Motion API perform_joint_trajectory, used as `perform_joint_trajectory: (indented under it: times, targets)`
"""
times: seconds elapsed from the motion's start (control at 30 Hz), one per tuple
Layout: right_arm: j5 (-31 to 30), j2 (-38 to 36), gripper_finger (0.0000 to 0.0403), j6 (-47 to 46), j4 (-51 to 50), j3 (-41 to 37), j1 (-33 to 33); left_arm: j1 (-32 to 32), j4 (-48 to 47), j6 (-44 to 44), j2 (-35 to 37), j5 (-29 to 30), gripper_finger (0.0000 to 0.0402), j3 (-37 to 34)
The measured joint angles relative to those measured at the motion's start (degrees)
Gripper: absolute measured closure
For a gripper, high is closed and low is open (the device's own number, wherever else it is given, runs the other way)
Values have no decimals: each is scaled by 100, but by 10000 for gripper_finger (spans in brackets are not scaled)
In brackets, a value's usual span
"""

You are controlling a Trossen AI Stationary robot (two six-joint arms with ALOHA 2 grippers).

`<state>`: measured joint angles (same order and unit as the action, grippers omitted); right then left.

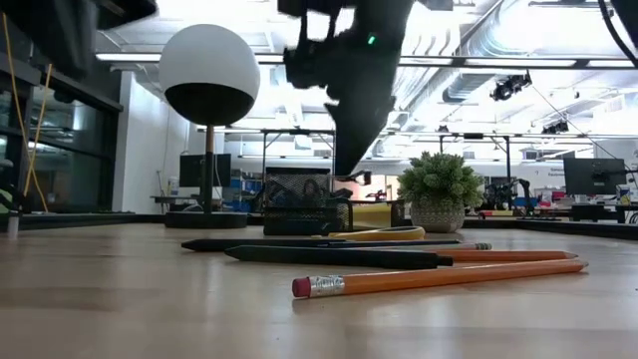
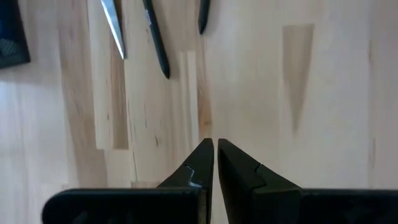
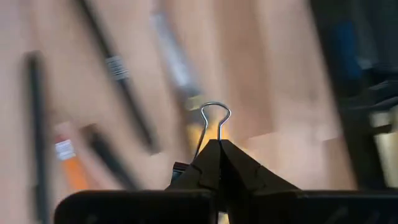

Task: Pick and place office supplies into organizer
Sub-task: Put the black binder clip into the desk organizer

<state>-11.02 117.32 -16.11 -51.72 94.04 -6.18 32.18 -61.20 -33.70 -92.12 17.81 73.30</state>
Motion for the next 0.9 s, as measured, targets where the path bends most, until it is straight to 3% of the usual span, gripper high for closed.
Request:
perform_joint_trajectory:
  times: [0.2, 0.4, 0.7, 0.9]
  targets:
    - [79, 0, 403, 828, 60, 0, 757, 329, -337, -580, 321, 405, 387, 0]
    - [361, -2, 403, 2312, 359, 2, 1198, 294, -574, -1114, 539, 708, 387, 0]
    - [240, -4, 403, 3717, 1251, 2, 1453, 267, -646, -1801, 575, 867, 387, 0]
    - [358, 23, 403, 4040, 1581, 4, 1555, 267, -648, -2129, 573, 885, 387, 0]
